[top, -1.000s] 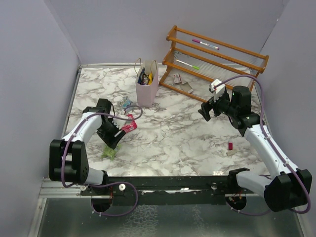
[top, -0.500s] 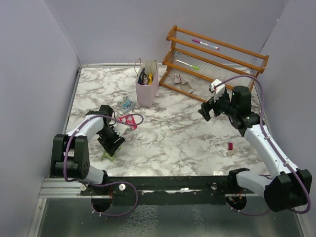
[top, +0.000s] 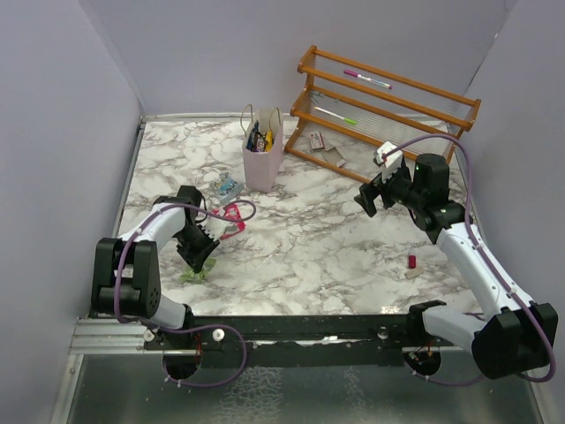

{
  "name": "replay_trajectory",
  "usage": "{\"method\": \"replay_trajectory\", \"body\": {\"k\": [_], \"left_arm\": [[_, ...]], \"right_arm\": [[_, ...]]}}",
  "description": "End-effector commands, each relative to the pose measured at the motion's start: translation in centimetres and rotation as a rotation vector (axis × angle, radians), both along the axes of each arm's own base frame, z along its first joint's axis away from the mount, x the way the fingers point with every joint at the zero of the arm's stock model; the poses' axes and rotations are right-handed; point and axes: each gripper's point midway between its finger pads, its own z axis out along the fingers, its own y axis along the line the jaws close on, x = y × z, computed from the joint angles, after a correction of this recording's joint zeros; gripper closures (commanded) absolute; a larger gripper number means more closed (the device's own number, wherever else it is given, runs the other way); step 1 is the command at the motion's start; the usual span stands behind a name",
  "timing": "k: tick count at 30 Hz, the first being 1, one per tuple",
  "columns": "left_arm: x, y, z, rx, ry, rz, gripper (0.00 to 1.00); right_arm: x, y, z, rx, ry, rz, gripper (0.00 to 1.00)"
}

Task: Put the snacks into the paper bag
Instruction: Pick up the snack from the center of the board.

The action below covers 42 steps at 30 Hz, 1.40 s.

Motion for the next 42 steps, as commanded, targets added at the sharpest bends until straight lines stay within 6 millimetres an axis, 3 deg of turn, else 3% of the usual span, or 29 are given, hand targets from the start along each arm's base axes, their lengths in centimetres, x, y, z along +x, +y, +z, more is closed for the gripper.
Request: {"method": "replay_trajectory", "body": {"k": [1,5,19,29,42], "left_arm": [[1.1,-0.9,-0.7,-0.058,-0.010,0.002,0.93],[1.9,-1.3,0.2,-0.078,-0.023,0.004,1.00],[6.4,-3.8,6.2,-0.208,-0.193,0.019,1.00],[10.8,-6.2,12.6,-0.345,-0.394,0.054,1.00],[18.0,-11.3,23.5,-0.537,-0.698,0.064,1.00]], "right_arm": [[-0.2,0.0,-0.2,0.000,0.007,0.013,0.01],[-0.2,0.0,-0.2,-0.001,0.005,0.014,0.01],[-0.2,0.1,-0.2,-0.001,0.006,0.015,0.01],[-0.2,0.1,-0.1,-0.001,0.003,0.014,0.01],[-0.2,0.0,-0.1,-0.002,0.002,0.014,0.01]]}}
